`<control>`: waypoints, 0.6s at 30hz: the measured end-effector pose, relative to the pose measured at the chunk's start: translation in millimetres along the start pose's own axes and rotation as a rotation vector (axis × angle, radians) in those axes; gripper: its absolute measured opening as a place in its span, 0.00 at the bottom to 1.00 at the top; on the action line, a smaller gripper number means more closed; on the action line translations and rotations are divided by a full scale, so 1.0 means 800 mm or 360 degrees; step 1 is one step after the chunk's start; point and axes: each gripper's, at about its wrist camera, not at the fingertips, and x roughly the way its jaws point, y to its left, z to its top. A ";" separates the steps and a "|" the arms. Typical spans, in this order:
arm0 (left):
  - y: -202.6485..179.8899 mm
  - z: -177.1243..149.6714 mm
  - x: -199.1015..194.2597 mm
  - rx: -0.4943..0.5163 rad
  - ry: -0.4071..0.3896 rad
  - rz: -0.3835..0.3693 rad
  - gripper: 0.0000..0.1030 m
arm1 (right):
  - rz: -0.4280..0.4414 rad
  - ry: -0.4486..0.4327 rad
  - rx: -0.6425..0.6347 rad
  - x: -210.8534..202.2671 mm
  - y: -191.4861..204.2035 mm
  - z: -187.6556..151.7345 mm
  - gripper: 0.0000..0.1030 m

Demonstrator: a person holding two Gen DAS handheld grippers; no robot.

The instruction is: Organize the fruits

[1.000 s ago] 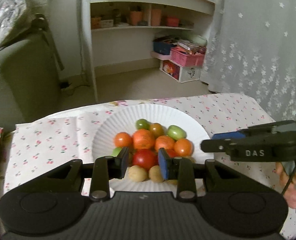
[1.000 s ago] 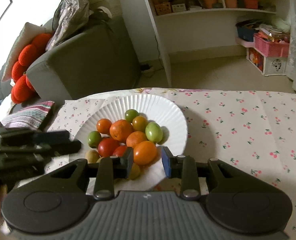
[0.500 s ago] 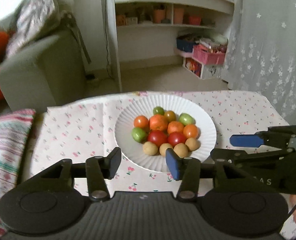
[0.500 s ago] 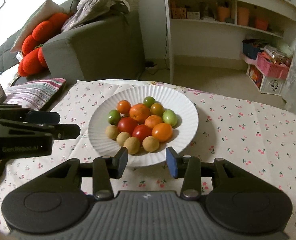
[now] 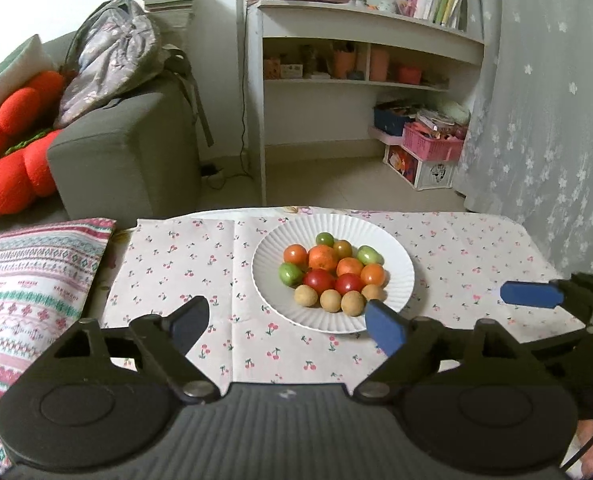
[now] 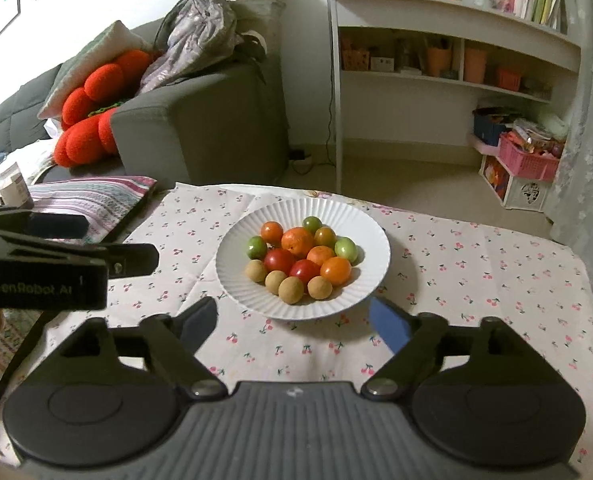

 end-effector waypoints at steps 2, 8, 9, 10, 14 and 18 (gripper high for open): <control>-0.001 -0.003 -0.009 -0.0003 -0.0001 0.0009 0.70 | -0.0006 0.0002 0.0038 -0.007 0.000 -0.001 0.86; 0.002 -0.011 -0.035 -0.0020 -0.0065 0.0086 0.81 | -0.0044 -0.0006 0.0095 -0.026 0.009 -0.005 0.98; 0.003 -0.013 -0.038 -0.0023 -0.0071 0.0091 0.81 | -0.0050 -0.0019 0.0113 -0.029 0.010 -0.008 1.00; 0.003 -0.014 -0.040 -0.0019 -0.0076 0.0104 0.81 | -0.0042 -0.0025 0.0135 -0.032 0.011 -0.010 1.00; 0.003 -0.018 -0.040 0.0007 -0.0082 0.0179 0.81 | -0.0069 0.0027 0.0224 -0.033 0.011 -0.022 1.00; 0.007 -0.019 -0.036 -0.0011 -0.0050 0.0194 0.81 | -0.0127 0.0076 0.0208 -0.032 0.019 -0.030 1.00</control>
